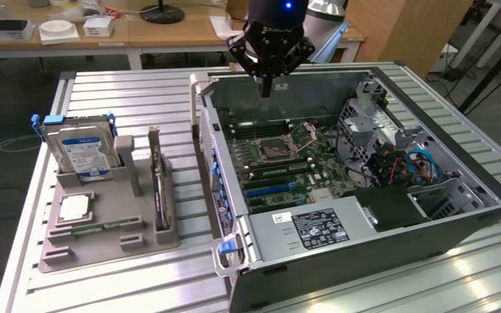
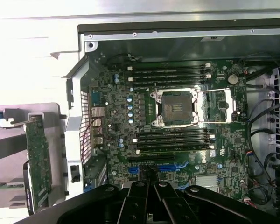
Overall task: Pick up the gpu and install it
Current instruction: 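Reach for the gpu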
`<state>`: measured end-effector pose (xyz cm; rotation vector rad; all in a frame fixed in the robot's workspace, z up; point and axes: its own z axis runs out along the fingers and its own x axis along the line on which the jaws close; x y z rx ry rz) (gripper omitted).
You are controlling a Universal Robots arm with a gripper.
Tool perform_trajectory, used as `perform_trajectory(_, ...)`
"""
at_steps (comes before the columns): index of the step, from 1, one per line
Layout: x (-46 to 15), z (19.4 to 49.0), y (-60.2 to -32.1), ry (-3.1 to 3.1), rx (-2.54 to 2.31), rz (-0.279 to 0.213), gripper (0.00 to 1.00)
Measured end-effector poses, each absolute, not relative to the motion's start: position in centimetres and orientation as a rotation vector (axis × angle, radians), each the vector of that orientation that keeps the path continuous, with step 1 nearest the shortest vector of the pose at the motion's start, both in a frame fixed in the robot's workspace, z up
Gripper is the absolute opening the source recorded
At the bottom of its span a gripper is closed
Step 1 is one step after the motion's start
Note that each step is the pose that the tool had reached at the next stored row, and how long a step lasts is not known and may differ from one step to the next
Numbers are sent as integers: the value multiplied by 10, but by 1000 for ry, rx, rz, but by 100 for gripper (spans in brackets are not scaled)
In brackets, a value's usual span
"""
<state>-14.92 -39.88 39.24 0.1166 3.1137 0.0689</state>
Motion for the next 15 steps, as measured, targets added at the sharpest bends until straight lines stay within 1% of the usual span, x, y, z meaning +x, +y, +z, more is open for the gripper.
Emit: perform_trajectory(15, -153, 392, -399, 3114, 117, 69, 11)
